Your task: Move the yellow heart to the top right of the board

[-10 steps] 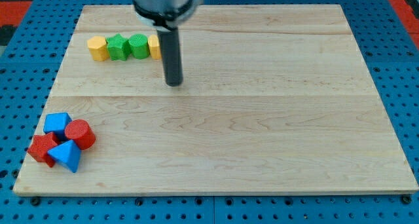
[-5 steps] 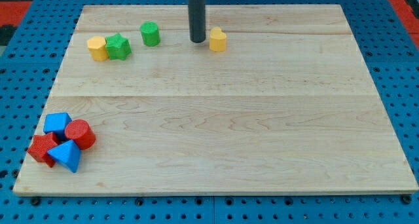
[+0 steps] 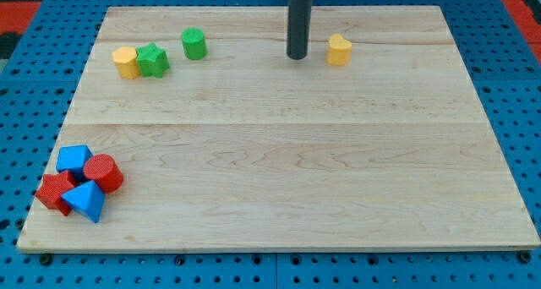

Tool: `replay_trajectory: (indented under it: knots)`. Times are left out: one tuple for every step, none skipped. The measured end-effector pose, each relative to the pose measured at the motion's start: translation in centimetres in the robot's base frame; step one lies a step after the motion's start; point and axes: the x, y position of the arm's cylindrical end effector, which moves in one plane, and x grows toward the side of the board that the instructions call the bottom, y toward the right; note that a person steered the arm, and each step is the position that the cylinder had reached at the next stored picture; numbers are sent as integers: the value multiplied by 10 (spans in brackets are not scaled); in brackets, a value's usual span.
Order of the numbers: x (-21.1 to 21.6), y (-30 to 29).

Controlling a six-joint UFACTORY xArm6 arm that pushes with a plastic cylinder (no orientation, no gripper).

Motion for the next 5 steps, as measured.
replay_trajectory:
  knots:
    - [-3, 37]
    - [-25, 118]
    - [-23, 129]
    - [-12, 130]
    - [-15, 157]
